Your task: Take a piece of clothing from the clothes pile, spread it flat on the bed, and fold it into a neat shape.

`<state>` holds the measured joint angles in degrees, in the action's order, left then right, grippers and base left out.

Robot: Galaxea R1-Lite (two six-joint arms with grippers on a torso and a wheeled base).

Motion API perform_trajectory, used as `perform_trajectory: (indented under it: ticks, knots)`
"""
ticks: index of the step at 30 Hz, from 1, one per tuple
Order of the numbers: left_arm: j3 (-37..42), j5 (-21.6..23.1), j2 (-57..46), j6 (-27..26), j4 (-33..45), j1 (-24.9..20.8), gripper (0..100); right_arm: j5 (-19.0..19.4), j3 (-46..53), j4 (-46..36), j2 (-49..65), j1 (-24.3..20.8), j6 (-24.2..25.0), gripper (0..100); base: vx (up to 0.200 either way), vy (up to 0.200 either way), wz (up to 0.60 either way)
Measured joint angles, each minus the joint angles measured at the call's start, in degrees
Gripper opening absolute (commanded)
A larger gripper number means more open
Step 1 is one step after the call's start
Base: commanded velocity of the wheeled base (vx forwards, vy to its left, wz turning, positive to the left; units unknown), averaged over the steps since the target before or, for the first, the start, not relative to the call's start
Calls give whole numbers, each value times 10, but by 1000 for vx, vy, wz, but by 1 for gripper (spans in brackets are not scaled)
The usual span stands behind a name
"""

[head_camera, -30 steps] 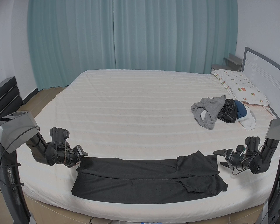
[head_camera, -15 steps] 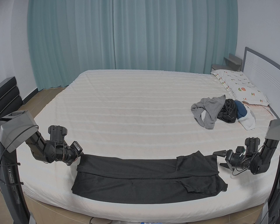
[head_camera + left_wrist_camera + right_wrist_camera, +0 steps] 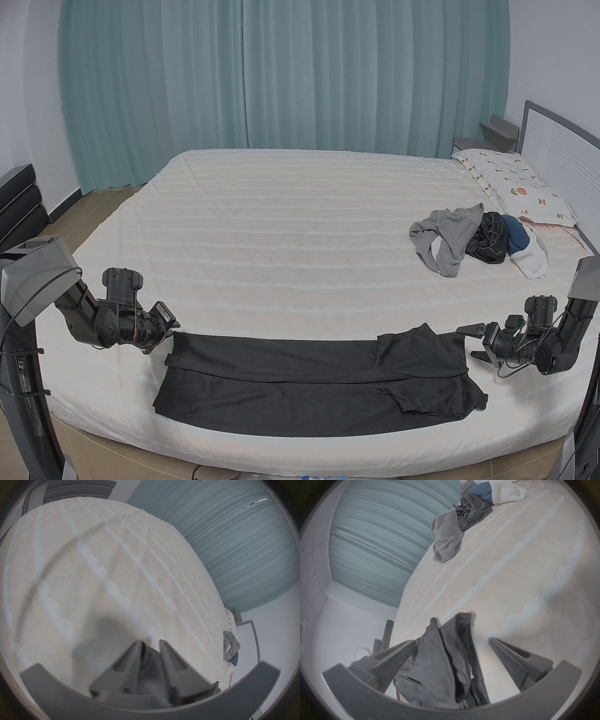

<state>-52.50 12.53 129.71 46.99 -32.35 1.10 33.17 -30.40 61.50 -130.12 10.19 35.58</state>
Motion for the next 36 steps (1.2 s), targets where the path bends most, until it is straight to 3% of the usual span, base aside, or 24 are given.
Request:
perform_trajectory:
  ticks: [21,28,36]
  knots:
    - [33,8,-13,1,-1,10,100,-1,14,1,15,0,2,100,0,0,0]
    - [36,8,-14,1,-2,9,100,-26,-13,0,12,-11,4,100,0,0,0]
    - [36,8,-14,0,-2,7,100,-27,-31,1,8,-19,6,100,0,0,0]
